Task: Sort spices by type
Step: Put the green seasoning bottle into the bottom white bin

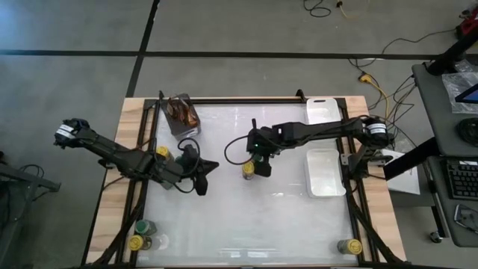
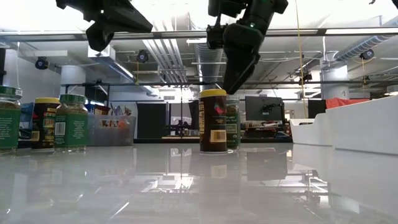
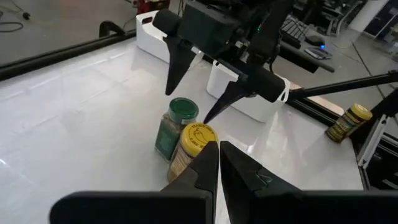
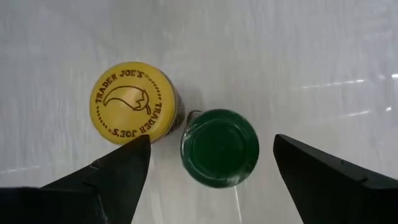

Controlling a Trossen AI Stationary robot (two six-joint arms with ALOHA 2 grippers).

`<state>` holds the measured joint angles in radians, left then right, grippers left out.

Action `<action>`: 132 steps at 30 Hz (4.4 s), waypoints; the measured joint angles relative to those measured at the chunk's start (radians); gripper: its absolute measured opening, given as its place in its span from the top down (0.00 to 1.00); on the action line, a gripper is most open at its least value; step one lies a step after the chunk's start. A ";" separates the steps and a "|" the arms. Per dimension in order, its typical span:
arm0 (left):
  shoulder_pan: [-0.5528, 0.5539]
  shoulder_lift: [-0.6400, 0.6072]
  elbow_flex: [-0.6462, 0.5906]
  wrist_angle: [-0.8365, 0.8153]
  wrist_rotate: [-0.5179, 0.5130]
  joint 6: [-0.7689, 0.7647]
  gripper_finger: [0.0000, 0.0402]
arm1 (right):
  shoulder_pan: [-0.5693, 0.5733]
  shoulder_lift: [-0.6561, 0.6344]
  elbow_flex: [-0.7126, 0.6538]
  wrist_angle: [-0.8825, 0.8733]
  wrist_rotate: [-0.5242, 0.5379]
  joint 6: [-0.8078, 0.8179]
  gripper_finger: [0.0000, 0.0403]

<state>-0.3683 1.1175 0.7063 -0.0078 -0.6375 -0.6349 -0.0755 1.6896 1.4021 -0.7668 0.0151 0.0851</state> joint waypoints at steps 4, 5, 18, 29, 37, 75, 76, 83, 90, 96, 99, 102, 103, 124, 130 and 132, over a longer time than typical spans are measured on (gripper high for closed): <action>0.000 0.000 0.000 -0.001 0.028 0.019 1.00 | -0.005 0.016 0.000 0.002 -0.001 0.024 0.17; 0.000 0.000 0.000 -0.001 0.034 0.027 1.00 | -0.005 0.022 0.000 0.003 -0.001 0.030 0.17; 0.000 0.000 0.000 -0.008 0.054 0.031 1.00 | -0.007 0.039 -0.004 0.006 0.013 0.079 0.22; 0.000 0.004 0.000 -0.008 0.054 0.006 1.00 | -0.006 0.008 0.031 -0.002 0.010 0.045 0.17; 0.006 0.004 0.000 -0.008 0.046 -0.002 1.00 | -0.007 0.013 0.017 -0.020 0.008 0.023 0.18; 0.028 -0.026 -0.008 -0.015 0.103 0.114 1.00 | -0.024 0.016 -0.068 0.071 0.013 0.159 0.51; 0.028 -0.027 -0.008 -0.015 0.118 0.130 1.00 | -0.024 0.010 -0.056 0.039 0.013 0.157 0.51; 0.028 -0.025 -0.008 -0.014 0.300 0.188 1.00 | -0.004 -0.084 0.041 -0.190 0.015 0.142 0.51; 0.028 0.001 -0.001 0.022 0.342 0.153 1.00 | 0.092 -0.255 0.075 -0.389 0.065 0.243 0.51; 0.039 0.019 0.000 0.042 0.320 0.151 1.00 | 0.203 -0.389 0.063 -0.543 0.144 0.471 0.51; 0.039 0.027 0.000 0.077 0.312 0.130 1.00 | 0.264 -0.443 0.050 -0.599 0.176 0.528 0.51; 0.038 0.027 0.000 0.127 0.314 0.124 1.00 | 0.317 -0.485 0.031 -0.621 0.196 0.547 0.50; 0.038 0.027 0.000 0.137 0.313 0.124 1.00 | 0.331 -0.498 0.019 -0.621 0.196 0.545 0.50; 0.034 0.027 0.000 0.284 0.315 0.094 1.00 | 0.572 -0.856 -0.532 -0.422 0.142 0.577 0.51; 0.034 0.027 0.000 0.331 0.308 0.098 1.00 | 0.581 -0.820 -0.622 -0.319 0.143 0.551 0.51; 0.034 0.027 0.000 0.331 0.307 0.098 1.00 | 0.581 -0.814 -0.634 -0.318 0.143 0.542 0.51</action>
<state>-0.3347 1.1450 0.7063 0.3229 -0.3302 -0.5365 0.5053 0.8752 0.7683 -1.0850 0.1585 0.6276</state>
